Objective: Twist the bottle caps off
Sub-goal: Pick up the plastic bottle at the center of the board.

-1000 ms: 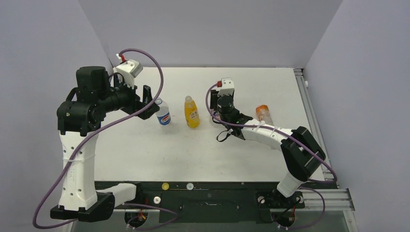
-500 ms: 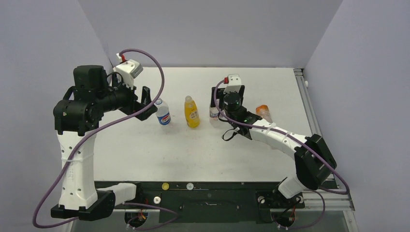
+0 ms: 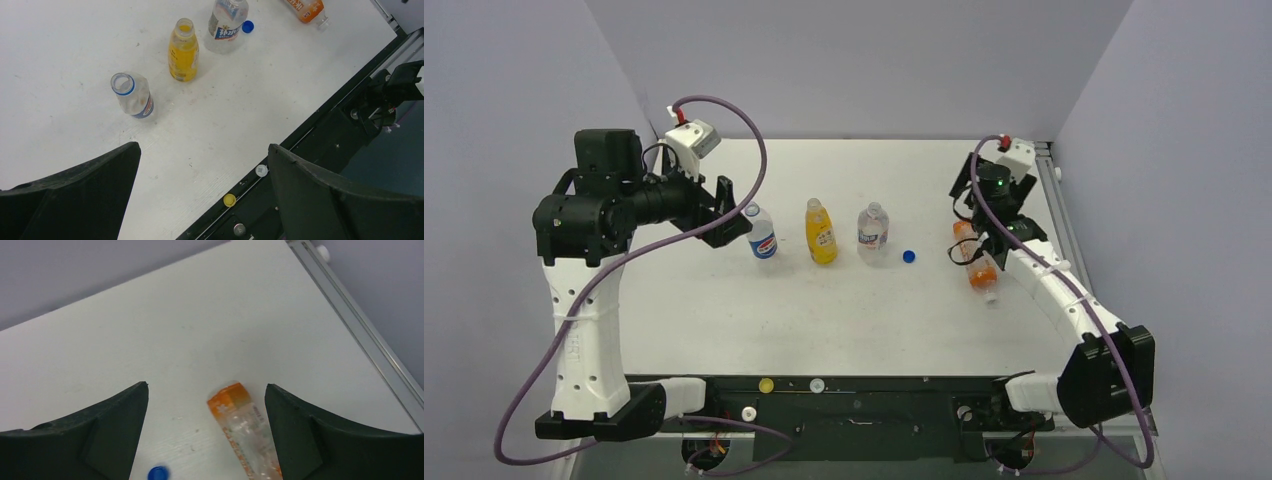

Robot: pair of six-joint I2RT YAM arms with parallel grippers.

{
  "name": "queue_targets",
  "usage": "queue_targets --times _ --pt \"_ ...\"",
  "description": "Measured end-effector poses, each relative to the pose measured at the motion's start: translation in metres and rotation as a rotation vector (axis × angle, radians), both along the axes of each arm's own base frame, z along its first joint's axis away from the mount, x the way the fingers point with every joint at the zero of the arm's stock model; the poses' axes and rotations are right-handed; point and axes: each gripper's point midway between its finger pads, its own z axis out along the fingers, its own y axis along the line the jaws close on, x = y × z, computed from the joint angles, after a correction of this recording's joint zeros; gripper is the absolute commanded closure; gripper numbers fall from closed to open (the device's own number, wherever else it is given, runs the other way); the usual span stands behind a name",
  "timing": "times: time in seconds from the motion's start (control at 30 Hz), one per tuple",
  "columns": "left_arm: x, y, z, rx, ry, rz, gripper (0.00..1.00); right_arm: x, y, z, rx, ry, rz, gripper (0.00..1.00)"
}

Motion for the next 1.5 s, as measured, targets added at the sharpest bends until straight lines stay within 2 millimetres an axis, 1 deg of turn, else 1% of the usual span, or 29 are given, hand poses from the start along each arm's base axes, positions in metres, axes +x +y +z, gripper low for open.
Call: queue_targets --times 0.07,0.1,0.13,0.2,0.33,0.4,0.5,0.73,0.8,0.87,0.9,0.93,0.97,1.0,1.03,1.07,1.13,1.23,1.3,1.33,1.37,1.4,1.43,1.47,1.5 --pt "-0.001 -0.002 -0.001 -0.001 0.007 -0.019 0.03 0.000 -0.034 -0.022 0.018 0.071 -0.085 0.18" --pt "-0.002 -0.003 0.000 -0.004 0.009 -0.031 0.03 -0.002 -0.045 -0.036 0.030 0.109 -0.111 0.18" --pt "-0.004 -0.004 0.001 -0.005 0.007 -0.046 0.03 -0.004 -0.051 -0.051 0.041 0.151 -0.125 0.18" --pt "-0.010 -0.007 0.002 -0.014 0.008 -0.080 0.03 -0.011 -0.054 -0.083 0.064 0.236 -0.131 0.18" --pt "-0.020 -0.013 0.002 -0.030 0.017 -0.136 0.03 -0.027 -0.046 -0.145 0.096 0.410 -0.112 0.17" --pt "-0.024 -0.014 0.004 -0.030 0.018 -0.151 0.03 -0.035 -0.044 -0.163 0.114 0.463 -0.106 0.17" --pt "-0.027 -0.016 0.012 -0.032 -0.006 -0.173 0.03 -0.045 -0.041 -0.179 0.137 0.511 -0.104 0.17" --pt "-0.036 -0.017 0.027 -0.039 -0.044 -0.190 0.04 -0.052 -0.047 -0.191 0.174 0.544 -0.137 0.16" --pt "-0.037 -0.018 0.032 -0.040 -0.060 -0.191 0.03 -0.056 -0.047 -0.200 0.185 0.564 -0.137 0.19" --pt "-0.039 -0.018 0.035 -0.042 -0.070 -0.194 0.03 -0.064 -0.047 -0.209 0.194 0.592 -0.139 0.27" --pt "-0.040 -0.018 0.035 -0.042 -0.073 -0.196 0.03 -0.067 -0.047 -0.214 0.198 0.605 -0.137 0.30" --pt "-0.042 -0.019 0.036 -0.043 -0.075 -0.198 0.03 -0.070 -0.046 -0.218 0.204 0.618 -0.137 0.35" --pt "-0.044 -0.019 0.035 -0.043 -0.076 -0.201 0.03 -0.071 -0.044 -0.221 0.210 0.627 -0.135 0.37" --pt "-0.046 -0.020 0.034 -0.044 -0.074 -0.204 0.03 -0.071 -0.044 -0.222 0.212 0.631 -0.132 0.44" --pt "-0.049 -0.020 0.032 -0.045 -0.072 -0.207 0.03 -0.070 -0.042 -0.223 0.219 0.629 -0.129 0.47" --pt "-0.052 -0.021 0.027 -0.046 -0.061 -0.211 0.03 -0.070 -0.041 -0.223 0.224 0.625 -0.127 0.56" --pt "-0.061 -0.023 0.024 -0.051 -0.062 -0.227 0.03 -0.069 -0.040 -0.223 0.239 0.615 -0.127 0.69" --pt "-0.073 -0.032 0.021 -0.066 -0.056 -0.279 0.03 -0.072 -0.034 -0.215 0.271 0.595 -0.120 0.69" --pt "-0.079 -0.039 0.018 -0.074 -0.055 -0.327 0.03 -0.075 -0.029 -0.198 0.288 0.560 -0.103 0.68" --pt "-0.081 -0.041 0.015 -0.075 -0.054 -0.347 0.03 -0.075 -0.025 -0.185 0.293 0.532 -0.084 0.67" --pt "-0.083 -0.043 0.013 -0.075 -0.056 -0.365 0.03 -0.077 -0.017 -0.165 0.299 0.503 -0.051 0.66" --pt "-0.084 -0.045 0.009 -0.073 -0.064 -0.383 0.03 -0.076 -0.007 -0.144 0.302 0.471 -0.013 0.62" --pt "-0.085 -0.046 0.007 -0.069 -0.086 -0.398 0.03 -0.073 0.005 -0.118 0.310 0.427 0.034 0.59" --pt "-0.086 -0.046 0.006 -0.067 -0.104 -0.405 0.03 -0.071 0.017 -0.096 0.316 0.394 0.079 0.57" --pt "-0.086 -0.047 0.005 -0.063 -0.154 -0.412 0.03 -0.068 0.034 -0.063 0.325 0.336 0.142 0.55"
